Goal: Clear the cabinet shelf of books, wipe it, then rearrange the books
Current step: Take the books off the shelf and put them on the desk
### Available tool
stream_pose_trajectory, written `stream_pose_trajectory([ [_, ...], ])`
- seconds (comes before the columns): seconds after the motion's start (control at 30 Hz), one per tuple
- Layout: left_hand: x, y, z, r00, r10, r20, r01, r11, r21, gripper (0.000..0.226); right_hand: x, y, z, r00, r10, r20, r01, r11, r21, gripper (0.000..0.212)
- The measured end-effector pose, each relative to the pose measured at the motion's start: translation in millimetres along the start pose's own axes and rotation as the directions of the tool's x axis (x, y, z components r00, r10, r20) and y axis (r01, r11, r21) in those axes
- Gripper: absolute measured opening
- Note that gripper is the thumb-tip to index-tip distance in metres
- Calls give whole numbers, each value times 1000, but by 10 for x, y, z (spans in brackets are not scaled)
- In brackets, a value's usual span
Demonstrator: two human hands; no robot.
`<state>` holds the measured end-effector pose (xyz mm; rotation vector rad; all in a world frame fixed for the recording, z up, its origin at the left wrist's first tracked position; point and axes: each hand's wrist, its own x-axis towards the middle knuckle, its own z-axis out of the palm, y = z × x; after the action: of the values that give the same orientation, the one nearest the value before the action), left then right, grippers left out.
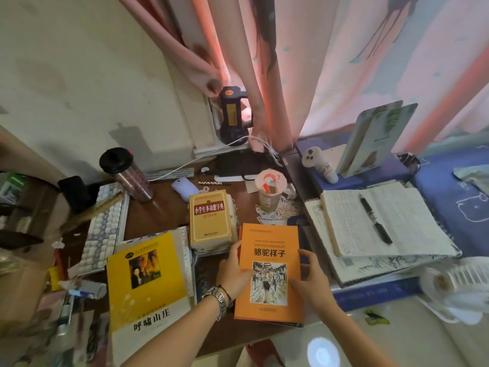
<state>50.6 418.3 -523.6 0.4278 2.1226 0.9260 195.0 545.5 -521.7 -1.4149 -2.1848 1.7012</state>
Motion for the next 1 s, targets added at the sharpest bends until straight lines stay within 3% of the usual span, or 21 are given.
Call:
stream_pose_trajectory([
  [0.23, 54, 43, -86, 992, 10, 129, -26, 992, 120, 80, 62, -54, -38, 999, 22, 44, -15, 988, -156, 56],
  [0.33, 60, 111, -220, 976, -6, 218, -47, 970, 239, 68, 92, -165, -54, 996, 40, 75, -12, 941, -339, 41],
  [0.4, 43, 161, -347, 975, 5, 220, -89, 924, 372, 44, 96, -313, -83, 996, 22, 91, 35, 818, -575, 29],
  [0.5, -12, 248, -547, 986, 32, 164, -114, 848, 518, 38, 110, -573, -110, 990, -34, 135, 128, 597, -792, 20],
  [0.63, -144, 427, -896, 990, 117, 82, -143, 816, 560, 22, 98, -1008, -77, 969, -173, 174, 242, 558, -794, 39],
  [0.73, -296, 583, -1245, 983, 185, -1, -149, 797, 586, 31, -1, -1435, -40, 935, -280, 217, 343, 568, -748, 38],
  [0.87, -494, 720, -1754, 948, 270, -169, -124, 802, 584, 21, -155, -2061, 44, 888, -375, 265, 446, 568, -692, 25],
  [1.0, -795, 852, -2235, 886, 346, -308, -108, 801, 589, 21, -294, -2593, 154, 822, -492, 287, 547, 542, -638, 37],
])
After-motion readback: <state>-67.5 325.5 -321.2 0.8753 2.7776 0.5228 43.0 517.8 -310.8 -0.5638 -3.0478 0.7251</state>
